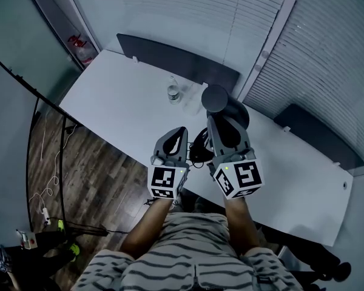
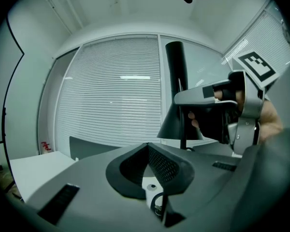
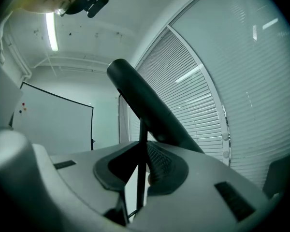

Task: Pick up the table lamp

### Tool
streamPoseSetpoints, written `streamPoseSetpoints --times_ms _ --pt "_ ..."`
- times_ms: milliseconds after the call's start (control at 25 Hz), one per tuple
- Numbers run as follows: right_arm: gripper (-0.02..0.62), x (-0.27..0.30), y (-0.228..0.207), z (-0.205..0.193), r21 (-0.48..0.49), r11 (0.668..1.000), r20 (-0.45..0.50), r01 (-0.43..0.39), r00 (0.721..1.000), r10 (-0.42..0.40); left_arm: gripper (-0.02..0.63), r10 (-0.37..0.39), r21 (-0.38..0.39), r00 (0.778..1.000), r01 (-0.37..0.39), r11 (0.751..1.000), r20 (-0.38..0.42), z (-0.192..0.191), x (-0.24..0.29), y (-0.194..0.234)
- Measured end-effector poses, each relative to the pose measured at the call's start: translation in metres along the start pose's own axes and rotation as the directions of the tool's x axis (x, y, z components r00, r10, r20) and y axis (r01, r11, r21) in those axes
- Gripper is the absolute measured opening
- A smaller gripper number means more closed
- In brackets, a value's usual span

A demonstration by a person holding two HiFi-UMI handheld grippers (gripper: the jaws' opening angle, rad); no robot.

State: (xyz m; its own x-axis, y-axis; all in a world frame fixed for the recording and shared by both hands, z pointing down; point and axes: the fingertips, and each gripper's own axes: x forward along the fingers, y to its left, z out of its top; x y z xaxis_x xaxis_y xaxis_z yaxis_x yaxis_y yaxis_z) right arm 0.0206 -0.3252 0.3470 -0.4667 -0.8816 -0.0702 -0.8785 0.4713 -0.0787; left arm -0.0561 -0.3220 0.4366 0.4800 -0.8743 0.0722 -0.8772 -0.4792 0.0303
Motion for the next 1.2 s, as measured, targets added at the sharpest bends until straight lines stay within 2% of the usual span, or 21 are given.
streamPoseSetpoints --times_ms 240,680,1200 --pt "0.052 -0.013 0.007 0.027 -0.003 1.000 0.014 0.003 1.000 -0.003 0.006 0.008 0.001 1.000 -0.008 1.000 0.026 0.017 -0.004 -0.003" --pt "0.052 -0.025 0.015 0.035 -0.010 1.000 0.019 0.017 1.000 -0.016 0.006 -0.019 0.020 0.993 0.017 1.000 0.121 0.093 -0.017 -0.023" --pt "0.051 -0.025 0.012 0.035 -0.018 0.999 0.014 0.037 0.999 -0.037 0.008 -0.058 0.053 0.989 0.051 0.997 0.136 0.105 -0.019 -0.037"
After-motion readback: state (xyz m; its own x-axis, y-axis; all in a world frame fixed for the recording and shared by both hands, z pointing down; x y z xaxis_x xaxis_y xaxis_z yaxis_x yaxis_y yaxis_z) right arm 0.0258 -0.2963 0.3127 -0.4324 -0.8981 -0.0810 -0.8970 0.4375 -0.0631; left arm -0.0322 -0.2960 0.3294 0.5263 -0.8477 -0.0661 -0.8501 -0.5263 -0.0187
